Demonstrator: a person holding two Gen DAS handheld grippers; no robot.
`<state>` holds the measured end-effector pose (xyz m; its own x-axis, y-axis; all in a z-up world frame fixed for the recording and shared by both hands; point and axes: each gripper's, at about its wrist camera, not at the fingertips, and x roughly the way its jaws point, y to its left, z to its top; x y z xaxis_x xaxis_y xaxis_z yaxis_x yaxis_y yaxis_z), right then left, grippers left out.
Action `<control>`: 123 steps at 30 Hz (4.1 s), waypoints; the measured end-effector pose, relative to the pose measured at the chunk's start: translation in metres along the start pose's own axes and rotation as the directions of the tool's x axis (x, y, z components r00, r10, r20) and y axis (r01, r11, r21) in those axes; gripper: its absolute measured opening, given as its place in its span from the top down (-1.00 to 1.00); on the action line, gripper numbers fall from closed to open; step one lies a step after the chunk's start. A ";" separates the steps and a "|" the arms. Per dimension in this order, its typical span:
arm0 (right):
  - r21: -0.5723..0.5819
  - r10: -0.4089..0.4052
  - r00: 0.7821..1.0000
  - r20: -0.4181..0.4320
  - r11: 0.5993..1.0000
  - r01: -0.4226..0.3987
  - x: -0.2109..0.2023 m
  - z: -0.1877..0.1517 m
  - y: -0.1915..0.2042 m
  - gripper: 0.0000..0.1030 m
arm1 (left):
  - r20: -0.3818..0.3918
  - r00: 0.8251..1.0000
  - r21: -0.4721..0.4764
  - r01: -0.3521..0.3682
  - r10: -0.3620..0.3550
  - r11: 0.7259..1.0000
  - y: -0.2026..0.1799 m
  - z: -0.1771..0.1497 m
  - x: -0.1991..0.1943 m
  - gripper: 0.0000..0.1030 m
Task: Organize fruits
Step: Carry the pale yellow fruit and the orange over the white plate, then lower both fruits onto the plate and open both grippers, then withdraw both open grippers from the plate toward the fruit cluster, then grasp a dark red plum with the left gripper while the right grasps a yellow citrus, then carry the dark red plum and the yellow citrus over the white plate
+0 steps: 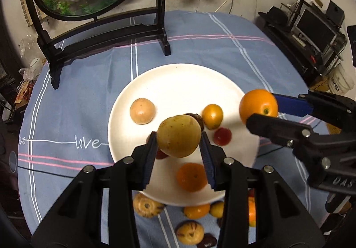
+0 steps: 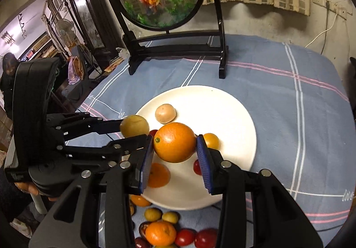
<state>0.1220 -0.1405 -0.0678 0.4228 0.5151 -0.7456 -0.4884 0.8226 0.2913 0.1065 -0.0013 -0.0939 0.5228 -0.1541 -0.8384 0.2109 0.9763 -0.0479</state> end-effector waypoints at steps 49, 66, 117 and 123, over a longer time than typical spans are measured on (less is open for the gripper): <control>-0.047 -0.062 0.989 -0.135 0.997 0.056 -0.051 -0.149 0.019 -0.26 | -0.014 0.992 -0.104 -0.124 0.123 0.987 0.044 -0.076 -0.045 -0.58; -0.109 -0.069 0.966 -0.248 0.993 0.043 0.003 -0.176 0.027 0.24 | -0.175 0.983 -0.083 0.037 -0.051 0.996 -0.001 -0.174 -0.039 -0.59; -0.036 -0.003 0.995 0.103 0.999 0.007 -0.074 -0.030 0.030 0.24 | 0.070 0.998 -0.055 0.009 -0.005 0.998 -0.001 -0.014 -0.061 0.36; -0.023 0.009 0.995 0.103 1.000 -0.007 -0.061 -0.011 0.023 0.24 | 0.074 0.997 -0.037 -0.018 0.021 0.999 -0.006 -0.004 -0.048 0.36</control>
<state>0.0762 -0.1557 -0.0220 0.4947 0.5447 -0.6772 -0.5086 0.8133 0.2826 0.0771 0.0006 -0.0554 0.5867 -0.1444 -0.7968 0.1704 0.9840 -0.0528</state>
